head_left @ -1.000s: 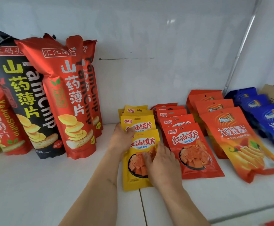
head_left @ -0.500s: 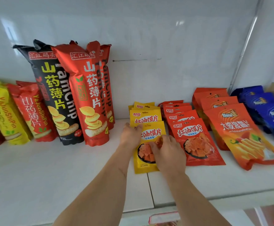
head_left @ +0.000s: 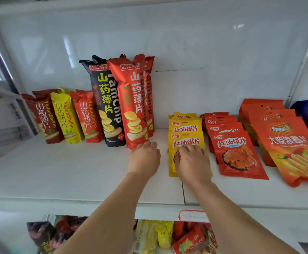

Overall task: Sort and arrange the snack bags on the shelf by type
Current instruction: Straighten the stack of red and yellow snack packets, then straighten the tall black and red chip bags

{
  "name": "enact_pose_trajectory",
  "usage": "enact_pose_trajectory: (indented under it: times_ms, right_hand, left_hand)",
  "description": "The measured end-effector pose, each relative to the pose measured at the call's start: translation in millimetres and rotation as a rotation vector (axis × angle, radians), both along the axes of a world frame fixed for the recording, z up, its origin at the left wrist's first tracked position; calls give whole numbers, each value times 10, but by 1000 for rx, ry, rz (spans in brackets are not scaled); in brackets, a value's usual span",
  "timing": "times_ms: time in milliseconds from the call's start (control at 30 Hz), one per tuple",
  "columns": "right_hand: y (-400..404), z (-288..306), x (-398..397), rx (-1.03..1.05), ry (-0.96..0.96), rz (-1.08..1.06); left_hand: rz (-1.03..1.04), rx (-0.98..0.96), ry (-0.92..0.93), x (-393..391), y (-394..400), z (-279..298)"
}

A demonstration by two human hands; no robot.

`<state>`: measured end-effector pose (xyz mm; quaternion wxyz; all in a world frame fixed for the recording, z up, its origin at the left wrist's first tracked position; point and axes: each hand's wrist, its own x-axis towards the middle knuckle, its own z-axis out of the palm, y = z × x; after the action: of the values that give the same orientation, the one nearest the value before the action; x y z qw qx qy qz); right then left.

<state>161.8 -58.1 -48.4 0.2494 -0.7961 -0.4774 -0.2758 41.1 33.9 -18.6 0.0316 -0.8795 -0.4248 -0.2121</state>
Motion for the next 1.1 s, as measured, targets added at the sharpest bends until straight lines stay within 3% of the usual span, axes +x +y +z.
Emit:
enact_pose_trajectory:
  times_ms: [400,633,900,1100]
  right_hand:
    - [401,228,-486,-31,14,96]
    - [860,320,-704,16,112,79]
    - [1289,408,-996,252,204,2]
    - [1391,476,-1047,334,464,-15]
  left_hand:
    - [57,97,-33,-621,300,-50]
    - [27,140,-240,-887,798,-106]
    - [-95,148,-623,-965,1273,-19]
    - [10,-181,-887,-936,1483,137]
